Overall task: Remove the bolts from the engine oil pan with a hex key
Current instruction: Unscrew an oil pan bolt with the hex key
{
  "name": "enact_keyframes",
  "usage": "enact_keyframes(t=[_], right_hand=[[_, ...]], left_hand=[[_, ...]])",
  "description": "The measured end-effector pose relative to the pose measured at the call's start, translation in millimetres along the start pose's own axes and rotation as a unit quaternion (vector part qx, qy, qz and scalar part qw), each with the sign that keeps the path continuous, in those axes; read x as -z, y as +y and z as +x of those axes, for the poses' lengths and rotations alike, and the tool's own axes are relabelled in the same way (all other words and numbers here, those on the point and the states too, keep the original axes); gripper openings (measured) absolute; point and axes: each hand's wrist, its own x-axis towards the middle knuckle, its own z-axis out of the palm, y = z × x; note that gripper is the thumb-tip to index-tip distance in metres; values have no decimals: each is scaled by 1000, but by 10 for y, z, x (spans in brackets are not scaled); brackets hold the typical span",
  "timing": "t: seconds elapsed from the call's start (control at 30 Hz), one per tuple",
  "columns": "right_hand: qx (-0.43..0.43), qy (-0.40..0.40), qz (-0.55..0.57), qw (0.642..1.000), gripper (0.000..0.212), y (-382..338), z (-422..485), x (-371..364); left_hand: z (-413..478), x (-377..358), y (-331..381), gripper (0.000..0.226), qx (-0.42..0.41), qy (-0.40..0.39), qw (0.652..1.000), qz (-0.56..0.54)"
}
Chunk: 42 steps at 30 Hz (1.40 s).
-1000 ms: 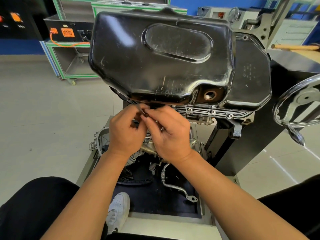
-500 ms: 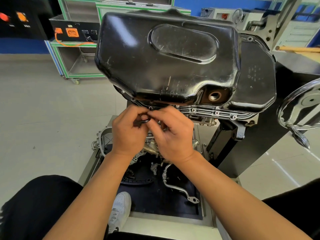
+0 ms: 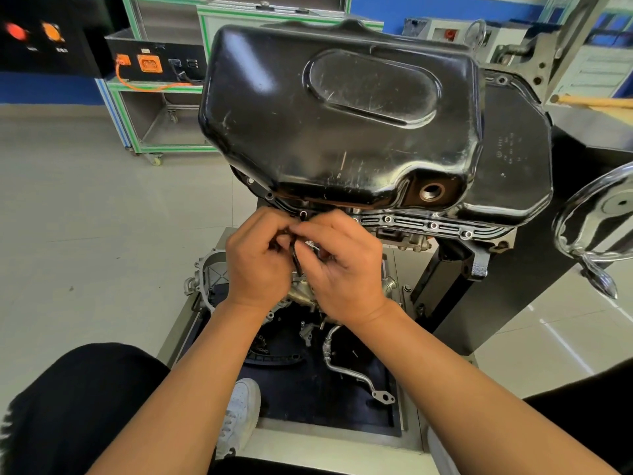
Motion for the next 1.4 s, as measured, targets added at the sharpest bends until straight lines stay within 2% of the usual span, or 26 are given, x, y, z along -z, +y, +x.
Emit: enact_keyframes(t=[0.2, 0.37, 0.5, 0.57, 0.7, 0.9, 1.1, 1.3, 1.4], right_hand=[[20, -41, -10, 999, 18, 60, -69, -12], [28, -61, -29, 997, 22, 46, -78, 1], [20, -12, -50, 999, 29, -4, -48, 27], [12, 4, -45, 999, 25, -17, -20, 36], [33, -2, -39, 999, 11, -2, -28, 63], [27, 3, -27, 999, 16, 43, -49, 44], [-3, 12, -28, 1000, 23, 11, -52, 46], [-17, 27, -25, 999, 22, 53, -64, 59], [2, 27, -23, 999, 20, 85, -75, 76]], left_hand=[[-11, 19, 62, 31, -19, -8, 1000, 11], [-22, 1, 69, 15, -18, 0, 1000, -5], [16, 5, 70, 16, -1, 12, 1000, -18], [33, -3, 60, 21, -3, 13, 1000, -13], [21, -17, 36, 15, -13, 23, 999, -18], [-59, -7, 41, 23, -36, -18, 999, -8], [-66, -22, 29, 15, -11, 19, 1000, -8], [-32, -35, 79, 15, 17, 21, 1000, -10], [-61, -39, 103, 20, -8, 7, 1000, -20]])
